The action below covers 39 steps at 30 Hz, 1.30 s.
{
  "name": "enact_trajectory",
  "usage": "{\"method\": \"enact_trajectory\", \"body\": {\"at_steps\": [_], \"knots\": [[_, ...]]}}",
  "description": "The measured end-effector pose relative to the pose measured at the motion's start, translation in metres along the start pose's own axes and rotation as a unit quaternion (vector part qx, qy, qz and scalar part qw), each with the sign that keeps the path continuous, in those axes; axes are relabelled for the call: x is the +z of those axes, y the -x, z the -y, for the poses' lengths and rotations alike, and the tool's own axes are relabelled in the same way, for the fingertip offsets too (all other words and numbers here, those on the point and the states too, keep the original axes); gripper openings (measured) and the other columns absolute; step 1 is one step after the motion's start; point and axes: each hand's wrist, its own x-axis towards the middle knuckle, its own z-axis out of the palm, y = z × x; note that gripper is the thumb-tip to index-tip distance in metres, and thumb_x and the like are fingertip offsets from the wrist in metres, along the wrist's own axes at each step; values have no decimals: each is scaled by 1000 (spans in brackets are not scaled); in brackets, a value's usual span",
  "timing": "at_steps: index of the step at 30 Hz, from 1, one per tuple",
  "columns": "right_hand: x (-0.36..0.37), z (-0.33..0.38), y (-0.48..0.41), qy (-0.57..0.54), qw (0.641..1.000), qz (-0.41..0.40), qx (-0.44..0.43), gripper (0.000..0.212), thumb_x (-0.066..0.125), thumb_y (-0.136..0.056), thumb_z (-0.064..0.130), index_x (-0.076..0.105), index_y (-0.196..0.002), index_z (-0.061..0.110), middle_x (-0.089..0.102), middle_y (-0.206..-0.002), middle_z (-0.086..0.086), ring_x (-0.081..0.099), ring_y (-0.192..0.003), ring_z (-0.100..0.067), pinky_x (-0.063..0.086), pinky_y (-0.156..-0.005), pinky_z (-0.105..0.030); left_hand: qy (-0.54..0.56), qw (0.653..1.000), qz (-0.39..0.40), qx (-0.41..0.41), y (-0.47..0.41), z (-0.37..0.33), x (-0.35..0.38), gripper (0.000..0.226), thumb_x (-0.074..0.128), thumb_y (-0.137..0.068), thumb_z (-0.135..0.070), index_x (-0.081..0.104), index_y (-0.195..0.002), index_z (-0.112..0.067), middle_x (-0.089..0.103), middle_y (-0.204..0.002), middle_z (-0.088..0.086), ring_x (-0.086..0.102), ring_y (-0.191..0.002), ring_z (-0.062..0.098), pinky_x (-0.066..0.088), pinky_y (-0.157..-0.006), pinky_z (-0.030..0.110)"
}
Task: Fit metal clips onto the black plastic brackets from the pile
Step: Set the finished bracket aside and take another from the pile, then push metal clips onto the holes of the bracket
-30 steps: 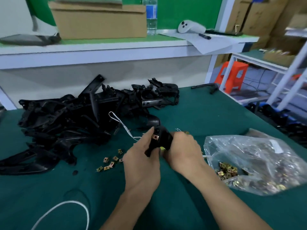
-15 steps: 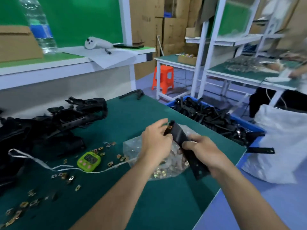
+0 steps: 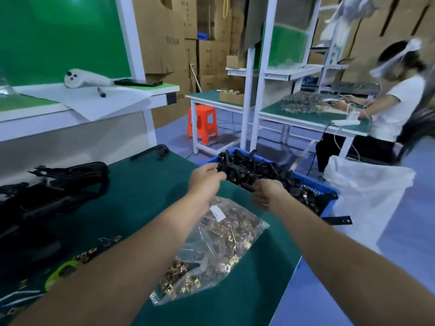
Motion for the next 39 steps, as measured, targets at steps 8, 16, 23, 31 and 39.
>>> {"method": "enact_trajectory", "body": {"at_steps": [8, 16, 23, 31, 39], "knots": [[122, -7, 68, 166, 957, 74, -225, 21, 62, -74, 18, 77, -67, 32, 73, -77, 15, 65, -77, -7, 48, -68, -19, 72, 994, -70, 46, 33, 19, -127, 13, 75, -87, -1, 74, -98, -7, 79, -83, 8, 76, -69, 19, 59, -61, 22], [253, -23, 146, 278, 876, 280, -277, 25, 63, -83, 14, 78, -74, 31, 73, -91, 16, 62, -92, -5, 46, -74, -16, 62, 937, -342, -44, 92, 69, -278, 28, 79, -88, -27, 72, -70, -7, 65, -53, 3, 57, -43, 10, 49, -54, 29], [358, -62, 194, 370, 785, 381, -318, 55, 67, -88, 23, 55, -141, 23, 64, -119, 2, 60, -96, -13, 50, -82, -29, -162, 917, -363, -43, 189, 108, -390, 46, 70, -82, -2, 78, -69, -45, 75, -76, -23, 67, -70, -6, 50, -66, 10], [447, -99, 206, 582, 652, 254, -415, 72, 59, -94, 27, 23, -156, 22, 42, -150, -9, 40, -134, -33, 40, -105, -44, -377, 878, -284, -81, 247, 173, -398, 39, 72, -86, -35, 70, -126, -34, 61, -136, -16, 43, -140, 5, 35, -112, 18], [458, -78, 190, 639, 625, 233, -383, 85, 77, -73, 45, 41, -149, 28, 51, -143, -3, 48, -131, -28, 41, -107, -40, -425, 834, -351, -21, 254, 188, -383, 11, 76, -85, -39, 78, -95, -39, 73, -103, -23, 62, -101, 7, 39, -82, 21]]}}
